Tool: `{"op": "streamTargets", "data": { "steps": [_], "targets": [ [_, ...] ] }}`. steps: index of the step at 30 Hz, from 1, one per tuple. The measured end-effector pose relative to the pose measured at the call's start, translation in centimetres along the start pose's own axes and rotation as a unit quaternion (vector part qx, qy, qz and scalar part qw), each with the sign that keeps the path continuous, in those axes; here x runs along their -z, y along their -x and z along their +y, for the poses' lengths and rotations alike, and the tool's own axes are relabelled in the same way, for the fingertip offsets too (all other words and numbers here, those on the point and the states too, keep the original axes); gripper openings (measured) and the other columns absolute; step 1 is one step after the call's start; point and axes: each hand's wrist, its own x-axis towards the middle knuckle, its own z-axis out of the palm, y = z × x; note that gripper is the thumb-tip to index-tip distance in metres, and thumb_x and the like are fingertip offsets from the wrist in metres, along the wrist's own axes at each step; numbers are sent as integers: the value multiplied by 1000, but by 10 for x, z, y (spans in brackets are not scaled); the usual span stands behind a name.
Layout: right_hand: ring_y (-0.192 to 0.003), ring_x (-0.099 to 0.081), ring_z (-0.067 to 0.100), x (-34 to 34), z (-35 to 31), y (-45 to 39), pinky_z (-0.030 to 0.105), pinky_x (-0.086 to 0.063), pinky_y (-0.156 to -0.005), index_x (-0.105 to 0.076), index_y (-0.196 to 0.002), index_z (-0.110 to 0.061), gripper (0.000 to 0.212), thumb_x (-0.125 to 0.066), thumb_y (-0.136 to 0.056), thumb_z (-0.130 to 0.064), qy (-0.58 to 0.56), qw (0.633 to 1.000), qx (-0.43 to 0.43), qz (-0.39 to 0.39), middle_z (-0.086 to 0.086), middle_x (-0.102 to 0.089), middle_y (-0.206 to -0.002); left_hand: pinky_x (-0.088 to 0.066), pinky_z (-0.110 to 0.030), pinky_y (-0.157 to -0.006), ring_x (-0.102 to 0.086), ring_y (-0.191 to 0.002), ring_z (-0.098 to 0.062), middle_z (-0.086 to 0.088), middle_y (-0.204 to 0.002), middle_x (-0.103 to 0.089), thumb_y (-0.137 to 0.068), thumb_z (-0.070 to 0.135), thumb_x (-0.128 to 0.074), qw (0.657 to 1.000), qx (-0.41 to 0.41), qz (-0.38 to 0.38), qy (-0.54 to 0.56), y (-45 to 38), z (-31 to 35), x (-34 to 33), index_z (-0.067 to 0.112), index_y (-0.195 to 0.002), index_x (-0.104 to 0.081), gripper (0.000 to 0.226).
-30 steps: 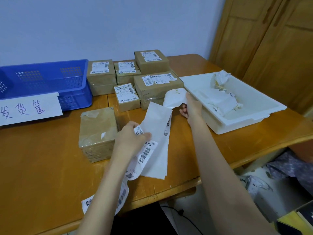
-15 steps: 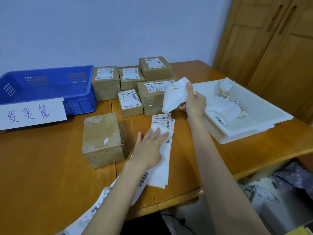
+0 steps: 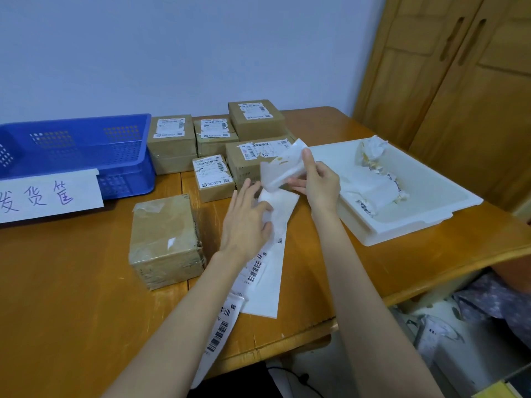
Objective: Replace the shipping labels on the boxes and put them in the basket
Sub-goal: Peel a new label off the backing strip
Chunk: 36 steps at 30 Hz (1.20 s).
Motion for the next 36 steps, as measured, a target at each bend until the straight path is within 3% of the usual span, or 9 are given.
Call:
{"op": "streamTargets", "data": {
  "steps": [5, 9, 11, 16, 19, 23, 28, 32, 36],
  "targets": [
    [-101, -69, 10, -2, 11, 8, 29, -52, -96, -64, -99, -6, 36, -65, -91, -41, -66, 990, 3, -124, 4, -73, -104, -37, -5, -87, -54, -114, -13, 0, -116, -57, -94, 3, -56, 939, 199, 126, 250, -7, 12, 22, 14, -91, -68, 16],
    [-102, -65, 13, -2, 17, 15, 32, -50, -93, -65, -108, -6, 46, -80, -74, -34, -91, 983, 14, -158, 4, -71, -106, -53, -27, -76, -70, -81, -17, -5, -88, -73, -105, 26, -43, 752, 356, 114, 543, -24, 24, 60, 17, -88, -63, 28],
    [-107, -65, 17, -3, 17, 18, 33, -50, -95, -62, -113, -6, 51, -82, -70, -24, -104, 977, 10, -187, 9, -69, -113, -56, -30, -78, -72, -82, -18, -5, -91, -75, -103, 40, -45, 706, 373, 58, 600, -31, 24, 75, 18, -99, -64, 29],
    [-109, -64, 13, -6, 16, 28, 31, -48, -99, -59, -118, -7, 55, -80, -66, -11, -84, 958, 13, -275, 1, -68, -113, -58, -28, -74, -67, -101, -22, -6, -112, -67, -91, 9, -68, 726, 417, 97, 538, -38, 13, 72, 9, -118, -60, 28],
    [-109, -62, 13, -7, 18, 33, 33, -46, -102, -59, -121, -10, 56, -77, -68, -12, -50, 944, 10, -326, -1, -67, -113, -56, -34, -82, -66, -89, -19, -1, -95, -66, -89, -2, -65, 742, 415, 110, 515, -35, 6, 67, 13, -110, -56, 27],
    [-105, -56, 18, -6, 16, 40, 34, -43, -100, -56, -127, -19, 59, -74, -71, -18, 6, 930, 11, -368, 11, -60, -126, -47, -20, -62, -55, -76, -5, 8, -85, -55, -92, -2, -62, 770, 404, 127, 477, -34, 6, 67, 15, -109, -54, 26],
    [-101, -61, 11, -3, 16, 42, 30, -46, -92, -30, -146, -29, 86, -74, -73, -37, -2, 912, -50, -406, -4, -45, -137, -58, -38, -84, -63, -102, -22, -5, -114, -62, -92, 3, -63, 771, 425, 139, 453, -39, -10, 77, 14, -120, -53, 32],
    [-112, -61, 20, -20, 9, 37, 35, -52, -88, -58, -123, -17, 70, -43, -86, -74, -56, 925, -163, -339, 7, -62, -124, -59, -33, -66, -65, -100, -26, -6, -114, -60, -92, 1, -63, 771, 416, 90, 474, -33, -4, 79, 9, -123, -53, 34],
    [-96, -63, 19, -29, 5, 31, 28, -50, -82, -71, -103, -11, 40, -62, -90, -48, -43, 919, -230, -318, 4, -71, -101, -56, -44, -86, -66, -101, -25, -5, -111, -65, -91, 10, -67, 789, 412, 68, 451, -26, -8, 75, 14, -103, -56, 17]
  ]
}}
